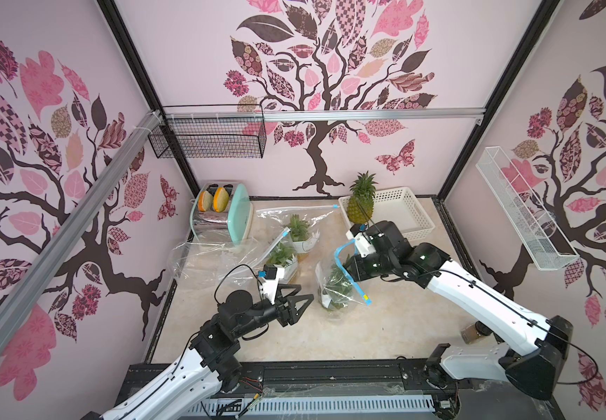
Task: Open the zip-top bag and take out the pineapple
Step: Pick up the pineapple from the zipper food storage bag.
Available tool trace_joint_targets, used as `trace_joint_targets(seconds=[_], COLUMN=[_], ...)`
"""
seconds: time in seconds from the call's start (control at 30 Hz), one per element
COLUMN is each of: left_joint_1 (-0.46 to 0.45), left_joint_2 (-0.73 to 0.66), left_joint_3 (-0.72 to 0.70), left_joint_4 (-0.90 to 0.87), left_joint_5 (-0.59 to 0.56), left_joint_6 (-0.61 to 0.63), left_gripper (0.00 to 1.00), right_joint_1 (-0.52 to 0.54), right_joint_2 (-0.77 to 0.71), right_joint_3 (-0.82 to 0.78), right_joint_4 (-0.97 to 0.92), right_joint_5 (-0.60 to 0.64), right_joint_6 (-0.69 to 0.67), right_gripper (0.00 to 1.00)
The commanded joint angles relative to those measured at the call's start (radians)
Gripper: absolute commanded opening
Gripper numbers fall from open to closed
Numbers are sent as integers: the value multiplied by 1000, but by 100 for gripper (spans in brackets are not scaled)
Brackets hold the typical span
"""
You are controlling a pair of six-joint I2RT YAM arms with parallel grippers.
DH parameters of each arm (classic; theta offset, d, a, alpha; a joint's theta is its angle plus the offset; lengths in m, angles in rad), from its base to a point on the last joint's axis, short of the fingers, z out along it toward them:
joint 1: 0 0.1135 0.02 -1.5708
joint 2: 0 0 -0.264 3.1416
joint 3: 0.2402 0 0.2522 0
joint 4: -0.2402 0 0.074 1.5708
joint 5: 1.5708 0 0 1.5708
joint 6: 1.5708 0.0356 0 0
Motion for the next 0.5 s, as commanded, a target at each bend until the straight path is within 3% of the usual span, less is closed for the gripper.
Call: trace_joint_targets(seconds=[0.0, 0.13, 0.3, 0.47], left_joint_1=[31, 79, 82, 82], left_joint_2=[-23, -5, 86, 166], left_joint_3=[-17, -129, -222, -244], left_joint_4=[22, 246, 558, 724], left_joint_5=[-2, 49, 51, 58], left_joint_6=[-114, -283, -419, -427], left_gripper=[82, 98, 98, 98], right_joint_1=[-38, -55, -57, -59], right_joint_2=[-44, -36, -16, -21], right_joint_3=[124, 245, 375, 462], right_joint_4=[-3, -65, -115, -115], right_joint_5=[-72, -84, -110, -184], right_joint_6=[-56, -99, -131, -126], right_gripper=[0, 0, 0, 0])
